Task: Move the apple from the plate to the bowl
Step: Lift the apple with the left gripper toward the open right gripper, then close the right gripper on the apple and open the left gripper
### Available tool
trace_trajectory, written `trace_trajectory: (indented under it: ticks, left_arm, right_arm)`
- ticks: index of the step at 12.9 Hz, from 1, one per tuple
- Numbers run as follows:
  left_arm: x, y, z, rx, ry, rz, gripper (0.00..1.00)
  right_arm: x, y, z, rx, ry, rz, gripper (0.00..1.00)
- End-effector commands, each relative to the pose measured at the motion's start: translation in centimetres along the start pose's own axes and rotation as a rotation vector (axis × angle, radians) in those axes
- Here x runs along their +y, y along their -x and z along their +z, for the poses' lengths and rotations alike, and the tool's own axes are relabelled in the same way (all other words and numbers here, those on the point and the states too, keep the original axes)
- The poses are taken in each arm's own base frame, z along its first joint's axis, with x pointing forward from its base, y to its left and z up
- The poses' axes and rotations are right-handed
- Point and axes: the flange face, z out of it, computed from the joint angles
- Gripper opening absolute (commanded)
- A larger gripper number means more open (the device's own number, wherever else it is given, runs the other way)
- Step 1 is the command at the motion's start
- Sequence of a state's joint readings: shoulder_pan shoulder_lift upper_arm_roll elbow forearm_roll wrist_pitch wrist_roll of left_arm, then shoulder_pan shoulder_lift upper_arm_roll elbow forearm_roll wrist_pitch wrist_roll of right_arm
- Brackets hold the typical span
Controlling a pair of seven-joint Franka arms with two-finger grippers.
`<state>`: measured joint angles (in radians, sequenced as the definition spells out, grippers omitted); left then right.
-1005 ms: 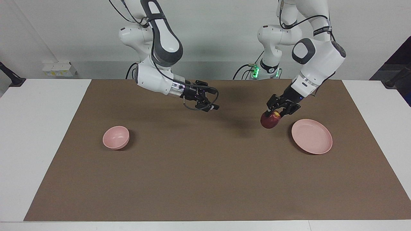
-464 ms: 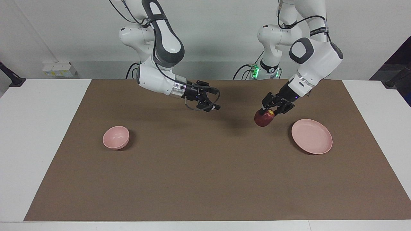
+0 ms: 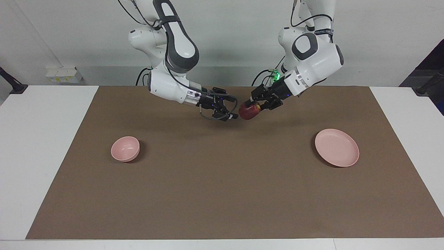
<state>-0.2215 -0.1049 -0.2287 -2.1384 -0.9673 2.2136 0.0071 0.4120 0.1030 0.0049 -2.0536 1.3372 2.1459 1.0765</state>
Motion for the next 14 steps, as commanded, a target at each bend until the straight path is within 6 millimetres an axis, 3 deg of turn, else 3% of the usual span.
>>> trace_trajectory:
  ticks: [1,4,5,7,8,11,13,14]
  left_arm:
    - [2.0,1.4,0.6,0.012,0.015,-0.020,0.00]
    - [3.0,1.6,1.0,0.007,0.024,-0.028,0.00]
    - [3.2,1.5,1.0,0.007,0.033,-0.038,0.00]
    - [3.5,1.3,0.9,0.009,0.040,-0.045,0.00]
    - [3.8,1.3,0.7,0.012,0.044,-0.057,0.00]
    - [3.9,1.3,0.7,0.010,0.043,-0.064,0.01]
    - [4.2,1.0,0.4,0.015,0.042,-0.083,0.61]
    - [4.3,1.0,0.3,0.018,0.040,-0.081,0.75]
  right_arm:
    - [-0.2,0.2,0.1,-0.003,-0.022,0.011,1.00]
    - [-0.2,0.2,0.1,-0.002,-0.021,0.011,1.00]
    - [-0.1,0.2,0.1,-0.001,-0.019,0.009,0.87]
    - [-0.2,0.2,0.1,0.005,-0.020,-0.003,0.18]
    - [-0.3,0.1,0.1,0.012,-0.016,-0.009,0.00]
    - [-0.7,0.4,0.1,0.013,-0.017,-0.018,0.00]
    - [-0.7,0.5,0.2,0.010,-0.016,-0.018,0.00]
    - [-0.9,0.5,0.0,0.011,-0.019,-0.020,0.00]
